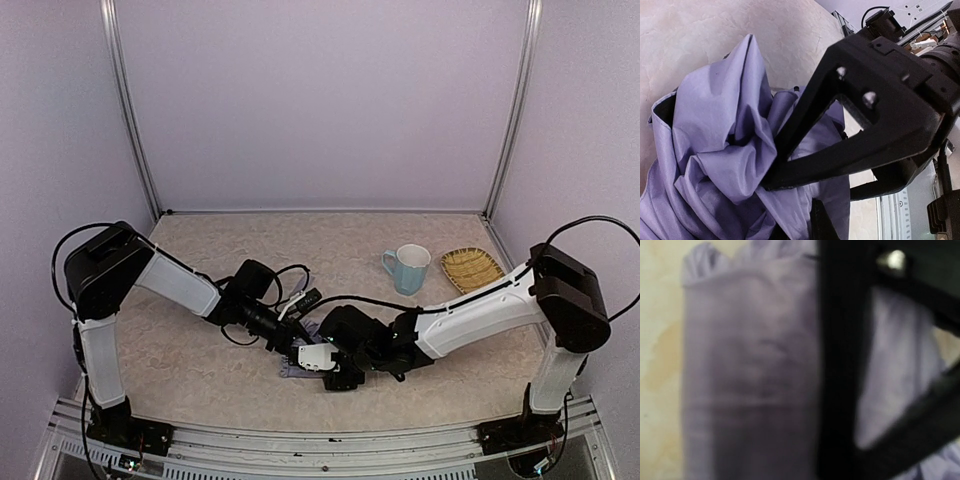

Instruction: Put away the umbrella

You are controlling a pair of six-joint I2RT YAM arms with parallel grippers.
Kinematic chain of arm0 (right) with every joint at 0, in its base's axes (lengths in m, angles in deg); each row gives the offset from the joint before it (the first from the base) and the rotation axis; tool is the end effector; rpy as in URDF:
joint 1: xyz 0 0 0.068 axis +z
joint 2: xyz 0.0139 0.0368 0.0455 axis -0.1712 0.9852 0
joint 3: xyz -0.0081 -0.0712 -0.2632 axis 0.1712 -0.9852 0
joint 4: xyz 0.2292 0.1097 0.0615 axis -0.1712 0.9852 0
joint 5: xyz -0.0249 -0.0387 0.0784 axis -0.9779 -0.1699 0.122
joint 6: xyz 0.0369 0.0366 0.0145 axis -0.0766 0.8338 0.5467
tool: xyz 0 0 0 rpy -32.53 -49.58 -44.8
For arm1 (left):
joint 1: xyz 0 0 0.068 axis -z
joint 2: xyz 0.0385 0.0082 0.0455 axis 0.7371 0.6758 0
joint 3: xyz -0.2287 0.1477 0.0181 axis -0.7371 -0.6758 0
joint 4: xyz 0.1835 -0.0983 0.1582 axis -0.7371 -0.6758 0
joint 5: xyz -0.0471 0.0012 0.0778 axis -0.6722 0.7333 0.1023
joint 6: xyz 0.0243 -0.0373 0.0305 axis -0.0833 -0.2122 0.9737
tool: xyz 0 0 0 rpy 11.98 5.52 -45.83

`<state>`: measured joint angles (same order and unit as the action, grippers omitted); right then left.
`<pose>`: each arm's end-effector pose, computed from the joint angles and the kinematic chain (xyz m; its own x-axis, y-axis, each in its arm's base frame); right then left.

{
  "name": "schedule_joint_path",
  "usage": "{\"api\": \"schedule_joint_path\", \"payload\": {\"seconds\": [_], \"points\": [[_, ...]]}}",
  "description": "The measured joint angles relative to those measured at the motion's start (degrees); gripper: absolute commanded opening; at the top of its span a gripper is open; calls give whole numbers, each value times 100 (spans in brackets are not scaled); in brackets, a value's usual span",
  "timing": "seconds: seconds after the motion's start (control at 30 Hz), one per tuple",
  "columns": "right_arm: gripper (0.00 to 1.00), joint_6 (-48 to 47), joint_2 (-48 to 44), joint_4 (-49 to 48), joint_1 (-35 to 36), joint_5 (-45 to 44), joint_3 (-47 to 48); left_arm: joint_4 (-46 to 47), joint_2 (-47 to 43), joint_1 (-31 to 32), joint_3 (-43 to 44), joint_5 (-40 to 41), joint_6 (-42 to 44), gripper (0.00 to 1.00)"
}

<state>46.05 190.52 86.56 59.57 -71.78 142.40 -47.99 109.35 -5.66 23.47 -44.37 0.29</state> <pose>0.1366 0.3377 0.1425 0.1497 -0.8788 -0.4530 -0.8775 0.0931 -0.4705 0.2462 -0.2599 0.0998 -0.5418 0.5104 -0.6678 0.7904 0.0391 -0.6114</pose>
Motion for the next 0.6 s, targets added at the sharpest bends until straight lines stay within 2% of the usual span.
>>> {"api": "schedule_joint_path", "payload": {"seconds": [0.1, 0.2, 0.27, 0.3, 0.33, 0.47, 0.6], "points": [[57, 66, 70, 177, -101, 310, 107, -28, 50, -37, 42, -107, 26, 11], [44, 151, 153, 398, -188, 584, 284, -7, 61, -74, 15, -160, 68, 36], [41, 177, 181, 520, -234, 758, 358, 15, 22, -90, -42, -76, 33, 48], [40, 203, 184, 546, -243, 820, 378, 37, -17, -92, -61, -37, 15, 61], [39, 234, 184, 577, -267, 903, 398, 61, -103, -90, -109, 26, -28, 67], [37, 435, 195, 730, -420, 1296, 470, 472, -708, -107, -654, 496, -365, 73], [36, 734, 203, 846, -553, 1814, 531, 1513, -1725, -332, -1690, 1078, -774, 71]]}}
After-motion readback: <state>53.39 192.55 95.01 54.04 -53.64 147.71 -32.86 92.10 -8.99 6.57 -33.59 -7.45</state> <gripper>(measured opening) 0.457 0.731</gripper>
